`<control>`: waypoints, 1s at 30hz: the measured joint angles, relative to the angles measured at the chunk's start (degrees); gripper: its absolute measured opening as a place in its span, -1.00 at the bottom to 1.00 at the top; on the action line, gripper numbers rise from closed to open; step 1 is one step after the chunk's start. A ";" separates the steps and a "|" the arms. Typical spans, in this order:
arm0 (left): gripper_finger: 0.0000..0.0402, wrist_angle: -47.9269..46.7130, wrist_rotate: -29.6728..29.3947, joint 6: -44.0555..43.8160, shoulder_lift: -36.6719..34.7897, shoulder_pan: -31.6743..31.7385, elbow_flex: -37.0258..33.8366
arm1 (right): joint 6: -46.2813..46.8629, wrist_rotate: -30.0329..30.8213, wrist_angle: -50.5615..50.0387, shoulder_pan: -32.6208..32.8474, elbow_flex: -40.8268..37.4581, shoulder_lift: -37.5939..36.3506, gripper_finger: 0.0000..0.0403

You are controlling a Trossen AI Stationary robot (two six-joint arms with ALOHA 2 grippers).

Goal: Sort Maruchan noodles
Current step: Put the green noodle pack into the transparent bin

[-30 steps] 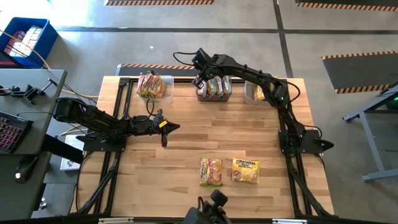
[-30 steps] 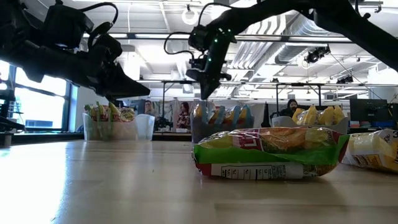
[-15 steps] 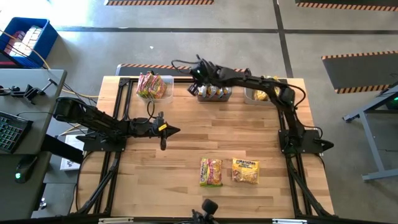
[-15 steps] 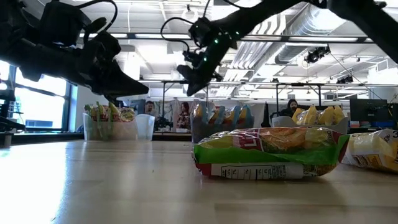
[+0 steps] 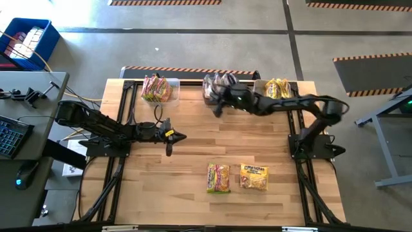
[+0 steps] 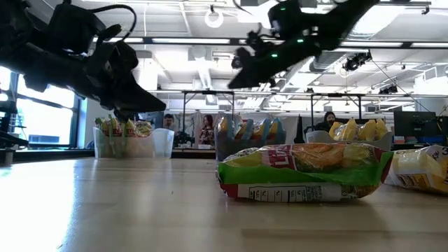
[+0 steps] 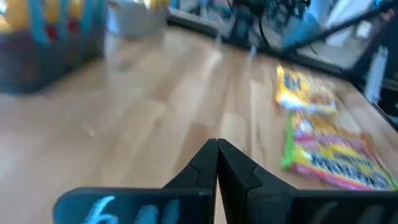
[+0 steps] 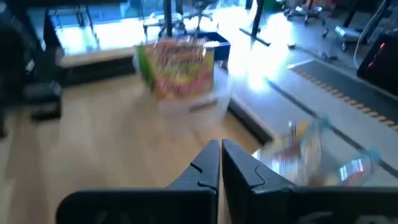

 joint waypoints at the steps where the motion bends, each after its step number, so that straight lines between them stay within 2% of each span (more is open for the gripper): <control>1: -1.00 -1.68 1.00 -0.63 0.02 -0.14 0.50 | -0.01 -0.27 0.32 0.49 -2.33 -1.75 -1.00; 7: -0.91 -12.56 1.71 -0.72 1.60 -3.79 6.99 | 0.18 -0.32 0.77 5.00 -12.91 -10.56 -1.00; 12: -0.73 -13.41 2.07 4.02 7.22 -8.06 12.95 | 1.60 -0.32 0.61 9.47 -18.72 -15.15 -1.00; 21: -0.43 -14.55 4.31 7.21 22.56 -10.82 23.37 | 4.73 -0.31 -1.08 15.37 -20.58 -15.86 -1.00; 30: -0.22 -14.78 8.77 10.62 32.41 -11.26 31.26 | 5.61 -0.12 -1.46 16.61 -20.58 -15.69 -1.00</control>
